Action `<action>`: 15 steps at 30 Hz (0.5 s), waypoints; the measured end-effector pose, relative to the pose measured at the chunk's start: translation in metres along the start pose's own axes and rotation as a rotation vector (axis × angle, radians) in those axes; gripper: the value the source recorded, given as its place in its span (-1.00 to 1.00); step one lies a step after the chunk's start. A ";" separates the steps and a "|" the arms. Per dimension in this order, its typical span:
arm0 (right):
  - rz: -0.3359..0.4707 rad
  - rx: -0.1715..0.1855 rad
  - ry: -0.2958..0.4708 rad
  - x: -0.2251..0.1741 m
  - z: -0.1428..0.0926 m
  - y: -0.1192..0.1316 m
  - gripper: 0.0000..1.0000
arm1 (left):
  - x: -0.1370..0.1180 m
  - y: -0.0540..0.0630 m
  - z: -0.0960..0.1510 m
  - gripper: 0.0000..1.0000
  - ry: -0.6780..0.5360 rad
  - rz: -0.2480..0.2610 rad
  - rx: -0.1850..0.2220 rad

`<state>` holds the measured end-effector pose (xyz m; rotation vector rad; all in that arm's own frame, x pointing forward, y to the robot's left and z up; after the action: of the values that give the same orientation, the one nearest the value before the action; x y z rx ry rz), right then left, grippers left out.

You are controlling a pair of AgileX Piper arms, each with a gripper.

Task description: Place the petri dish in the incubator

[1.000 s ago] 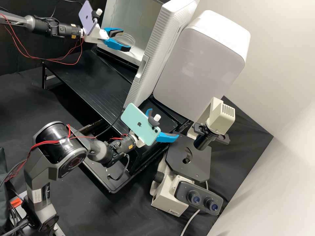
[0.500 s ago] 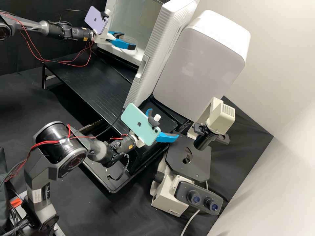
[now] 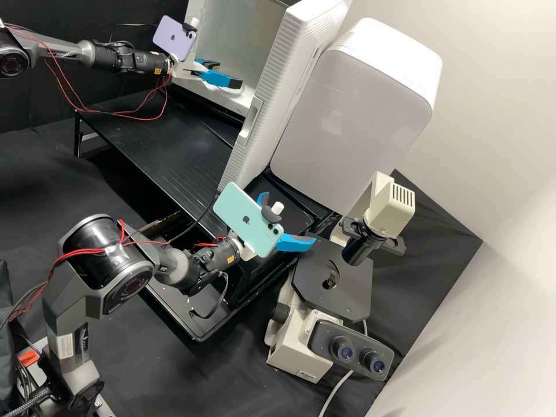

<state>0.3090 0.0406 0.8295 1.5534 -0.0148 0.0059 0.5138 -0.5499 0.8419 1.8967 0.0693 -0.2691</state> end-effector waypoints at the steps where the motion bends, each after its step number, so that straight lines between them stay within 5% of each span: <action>1: 0.000 0.000 0.000 0.000 0.000 0.000 1.00 | 0.000 0.000 0.000 1.00 0.003 0.007 0.008; 8: 0.000 0.000 0.000 0.000 0.000 0.000 1.00 | 0.001 0.000 0.004 1.00 0.025 0.043 0.108; 15: 0.000 0.000 0.000 0.000 0.000 0.000 1.00 | 0.001 -0.003 0.006 1.00 0.049 0.057 0.140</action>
<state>0.3090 0.0406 0.8295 1.5534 -0.0148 0.0059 0.5134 -0.5544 0.8374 2.0413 0.0295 -0.1930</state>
